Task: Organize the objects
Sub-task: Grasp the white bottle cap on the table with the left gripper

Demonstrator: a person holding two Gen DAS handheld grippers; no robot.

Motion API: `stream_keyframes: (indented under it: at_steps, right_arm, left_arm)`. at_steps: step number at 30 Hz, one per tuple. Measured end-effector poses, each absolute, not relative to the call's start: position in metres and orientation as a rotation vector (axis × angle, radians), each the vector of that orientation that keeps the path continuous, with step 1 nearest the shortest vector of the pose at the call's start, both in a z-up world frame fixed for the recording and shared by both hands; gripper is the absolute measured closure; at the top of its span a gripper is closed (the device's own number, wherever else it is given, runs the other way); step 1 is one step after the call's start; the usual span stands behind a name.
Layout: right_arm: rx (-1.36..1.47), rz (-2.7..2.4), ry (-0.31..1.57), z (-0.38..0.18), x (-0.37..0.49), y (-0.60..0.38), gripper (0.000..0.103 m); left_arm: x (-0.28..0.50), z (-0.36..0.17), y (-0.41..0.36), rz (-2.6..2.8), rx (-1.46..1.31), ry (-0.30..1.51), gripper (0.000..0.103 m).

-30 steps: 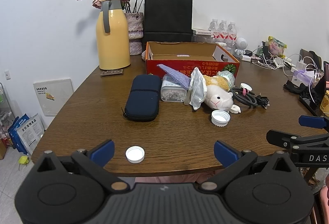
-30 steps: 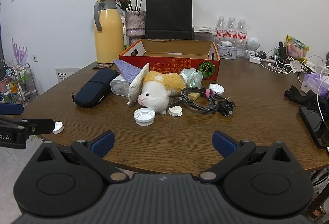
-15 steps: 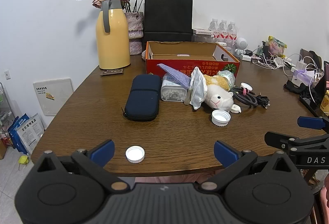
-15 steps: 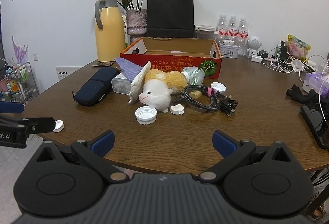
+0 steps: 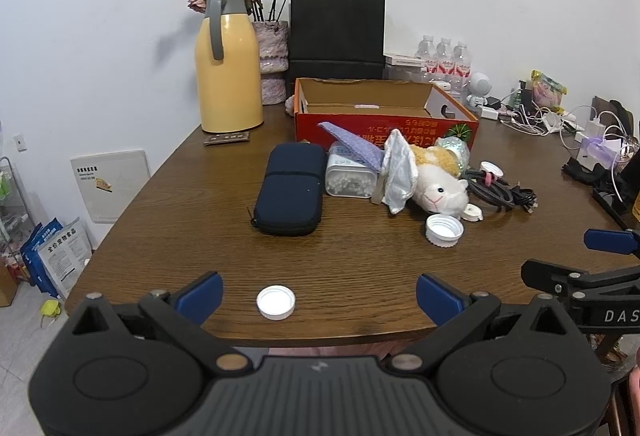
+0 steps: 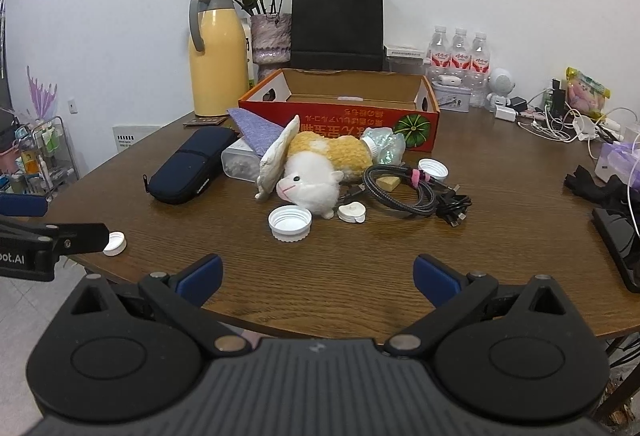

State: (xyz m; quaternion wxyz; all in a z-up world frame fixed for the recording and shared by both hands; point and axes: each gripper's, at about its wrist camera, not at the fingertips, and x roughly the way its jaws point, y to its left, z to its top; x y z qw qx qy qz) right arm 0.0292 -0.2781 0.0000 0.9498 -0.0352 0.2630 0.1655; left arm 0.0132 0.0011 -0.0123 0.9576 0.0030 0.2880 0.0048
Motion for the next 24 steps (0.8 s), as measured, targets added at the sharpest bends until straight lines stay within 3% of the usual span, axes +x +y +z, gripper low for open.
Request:
stream_keyframes:
  at_steps: [8,21,24]
  right_arm:
    - [-0.082,0.367,0.564,-0.008,0.046,-0.264,0.0]
    - [-0.087,0.413,0.595,-0.026,0.075,-0.242,0.0]
    - [-0.095,0.412,0.595,-0.03,0.083,-0.237,0.0]
  left_arm:
    - [0.02,-0.022,0.015,0.032,0.011,0.592,0.003]
    - [0.045,-0.05,0.033,0.022,-0.038,0.668,0.026]
    - [0.05,-0.053,0.036,0.015,-0.056,0.671,0.037]
